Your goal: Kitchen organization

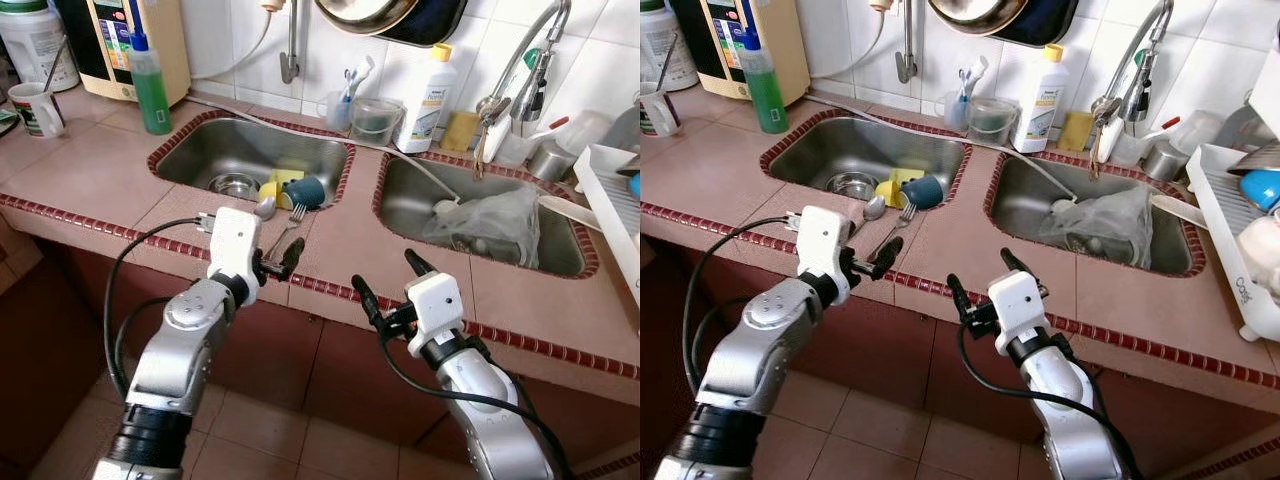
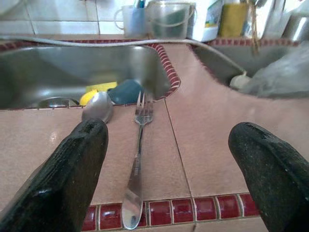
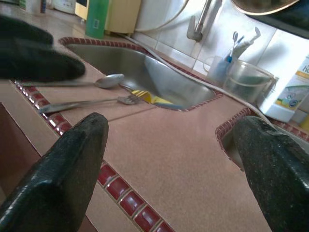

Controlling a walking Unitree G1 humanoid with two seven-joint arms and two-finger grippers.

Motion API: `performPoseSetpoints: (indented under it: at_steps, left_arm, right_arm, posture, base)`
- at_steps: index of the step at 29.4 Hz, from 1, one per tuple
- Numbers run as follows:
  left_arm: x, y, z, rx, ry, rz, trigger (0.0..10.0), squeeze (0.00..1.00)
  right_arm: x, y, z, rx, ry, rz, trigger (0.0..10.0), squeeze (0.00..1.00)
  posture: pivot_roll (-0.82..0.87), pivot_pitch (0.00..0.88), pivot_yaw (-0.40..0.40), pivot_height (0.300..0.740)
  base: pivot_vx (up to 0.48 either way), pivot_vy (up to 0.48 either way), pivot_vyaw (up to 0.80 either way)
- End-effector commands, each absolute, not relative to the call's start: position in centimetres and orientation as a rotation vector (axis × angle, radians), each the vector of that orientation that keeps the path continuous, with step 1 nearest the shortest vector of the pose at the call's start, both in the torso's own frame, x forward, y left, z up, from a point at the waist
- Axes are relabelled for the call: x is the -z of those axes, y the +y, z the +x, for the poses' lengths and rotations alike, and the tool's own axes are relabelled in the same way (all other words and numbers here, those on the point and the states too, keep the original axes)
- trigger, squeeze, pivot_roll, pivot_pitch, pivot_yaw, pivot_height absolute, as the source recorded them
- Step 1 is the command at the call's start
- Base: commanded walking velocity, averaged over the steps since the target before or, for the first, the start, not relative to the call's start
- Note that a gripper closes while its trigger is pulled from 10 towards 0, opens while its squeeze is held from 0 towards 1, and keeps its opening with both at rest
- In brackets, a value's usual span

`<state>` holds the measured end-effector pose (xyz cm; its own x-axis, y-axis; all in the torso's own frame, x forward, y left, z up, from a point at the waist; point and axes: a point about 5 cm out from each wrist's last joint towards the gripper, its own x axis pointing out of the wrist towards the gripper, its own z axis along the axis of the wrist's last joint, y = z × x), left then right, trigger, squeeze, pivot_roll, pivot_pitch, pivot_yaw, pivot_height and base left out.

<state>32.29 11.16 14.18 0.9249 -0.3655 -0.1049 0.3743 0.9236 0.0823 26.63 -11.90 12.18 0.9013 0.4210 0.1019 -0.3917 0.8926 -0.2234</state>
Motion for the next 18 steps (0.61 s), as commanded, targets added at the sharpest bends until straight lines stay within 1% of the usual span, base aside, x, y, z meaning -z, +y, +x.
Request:
performPoseSetpoints:
  at_steps: [1,4,8,9,10,15,17,18]
  left_arm:
    - [-14.6,10.3,32.6,0.398,0.06,0.126,10.0,0.0]
    - [-15.2,9.5,32.5,0.444,0.044,0.092,10.0,0.0]
    - [-15.8,9.4,32.5,0.489,0.035,0.084,10.0,0.0]
    - [-16.4,9.5,32.5,0.505,-0.019,0.094,10.0,0.0]
    - [-16.4,9.5,32.5,0.505,-0.019,0.094,10.0,0.0]
    - [-15.4,9.9,32.7,0.527,0.041,0.144,10.0,0.0]
    - [-14.3,9.8,32.6,0.54,0.13,0.137,10.0,0.0]
    - [-14.3,9.8,32.6,0.54,0.13,0.137,10.0,0.0]
  right_arm:
    - [-12.7,-12.2,26.7,-0.421,-0.16,-0.199,10.0,0.0]
    - [-13.0,-12.1,26.8,-0.427,-0.165,-0.198,10.0,0.0]
    - [-12.9,-12.2,26.6,-0.441,-0.163,-0.194,10.0,0.0]
    - [-12.7,-12.2,26.3,-0.457,-0.157,-0.203,10.0,0.0]
    - [-12.7,-12.2,26.3,-0.457,-0.157,-0.203,10.0,0.0]
    - [-12.6,-12.0,26.0,-0.473,-0.156,-0.209,10.0,0.0]
    - [-12.6,-11.9,25.9,-0.48,-0.154,-0.204,10.0,0.0]
    - [-12.6,-11.9,25.9,-0.48,-0.154,-0.204,10.0,0.0]
  posture:
    - [0.02,0.0,-0.082,0.731]
    - [0.01,0.0,-0.08,0.731]
    - [0.01,0.0,-0.078,0.731]
    - [0.01,0.0,-0.078,0.731]
    - [0.01,0.0,-0.078,0.731]
    - [0.01,0.0,-0.074,0.731]
    - [0.01,0.0,-0.076,0.731]
    - [0.01,0.0,-0.076,0.731]
  base:
    - [0.0,0.0,0.0]
    - [0.0,0.0,0.0]
    - [0.0,0.0,0.0]
    - [0.0,0.0,0.0]
    - [0.0,0.0,0.0]
    - [0.0,0.0,0.0]
    - [0.0,0.0,0.0]
    - [0.0,0.0,0.0]
